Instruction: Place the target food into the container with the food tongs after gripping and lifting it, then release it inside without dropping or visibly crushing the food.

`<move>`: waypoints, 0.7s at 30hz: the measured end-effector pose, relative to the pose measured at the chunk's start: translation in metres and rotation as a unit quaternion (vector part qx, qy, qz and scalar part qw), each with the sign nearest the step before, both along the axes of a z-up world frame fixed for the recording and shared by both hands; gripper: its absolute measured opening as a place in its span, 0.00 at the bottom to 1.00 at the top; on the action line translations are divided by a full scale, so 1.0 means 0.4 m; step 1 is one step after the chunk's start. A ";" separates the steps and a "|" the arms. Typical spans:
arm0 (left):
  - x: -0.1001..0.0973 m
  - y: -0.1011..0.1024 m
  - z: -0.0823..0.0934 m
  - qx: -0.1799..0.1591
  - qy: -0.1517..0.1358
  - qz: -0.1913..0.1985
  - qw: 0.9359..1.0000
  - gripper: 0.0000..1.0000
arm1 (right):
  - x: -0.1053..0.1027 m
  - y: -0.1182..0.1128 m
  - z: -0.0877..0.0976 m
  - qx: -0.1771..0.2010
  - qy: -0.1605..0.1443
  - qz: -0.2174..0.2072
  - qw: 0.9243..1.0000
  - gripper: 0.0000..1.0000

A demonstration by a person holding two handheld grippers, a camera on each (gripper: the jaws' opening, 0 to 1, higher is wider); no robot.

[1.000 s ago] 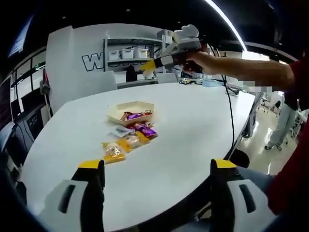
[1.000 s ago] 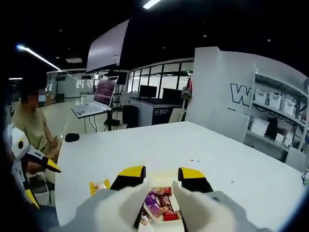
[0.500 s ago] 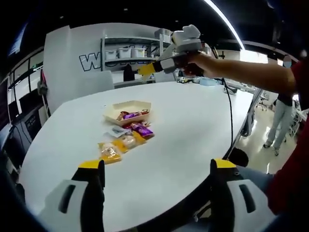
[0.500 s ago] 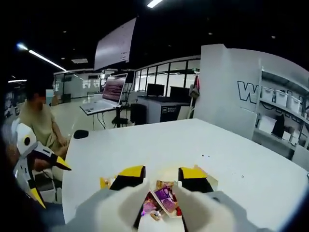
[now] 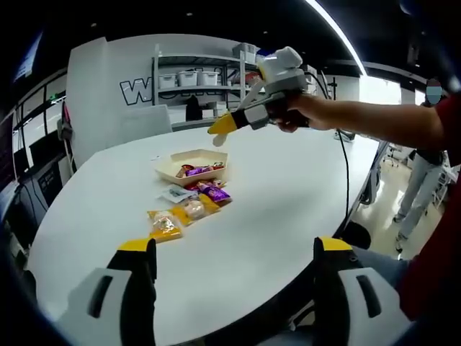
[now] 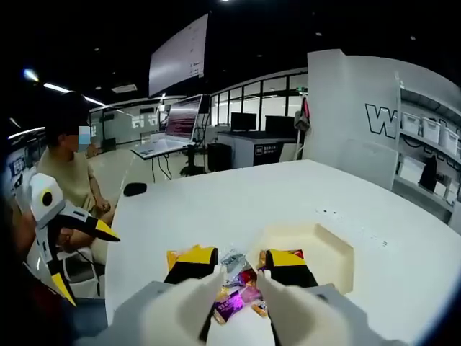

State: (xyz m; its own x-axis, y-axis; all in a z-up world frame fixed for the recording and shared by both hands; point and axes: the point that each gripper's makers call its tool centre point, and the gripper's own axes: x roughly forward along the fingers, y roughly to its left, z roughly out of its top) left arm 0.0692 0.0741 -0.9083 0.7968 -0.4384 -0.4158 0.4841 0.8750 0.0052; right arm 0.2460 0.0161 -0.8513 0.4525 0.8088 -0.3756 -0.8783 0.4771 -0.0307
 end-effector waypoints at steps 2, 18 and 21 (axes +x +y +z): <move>0.001 0.002 0.002 0.001 -0.002 0.001 1.000 0.87 | -0.001 0.001 -0.006 0.005 0.008 -0.001 1.000 0.21; -0.005 0.001 -0.002 -0.009 -0.003 0.003 1.000 0.87 | -0.019 0.025 -0.114 0.013 0.069 -0.011 0.998 0.21; -0.007 0.007 -0.006 -0.008 -0.002 0.007 1.000 0.87 | -0.024 0.031 -0.142 0.001 0.069 -0.009 0.998 0.21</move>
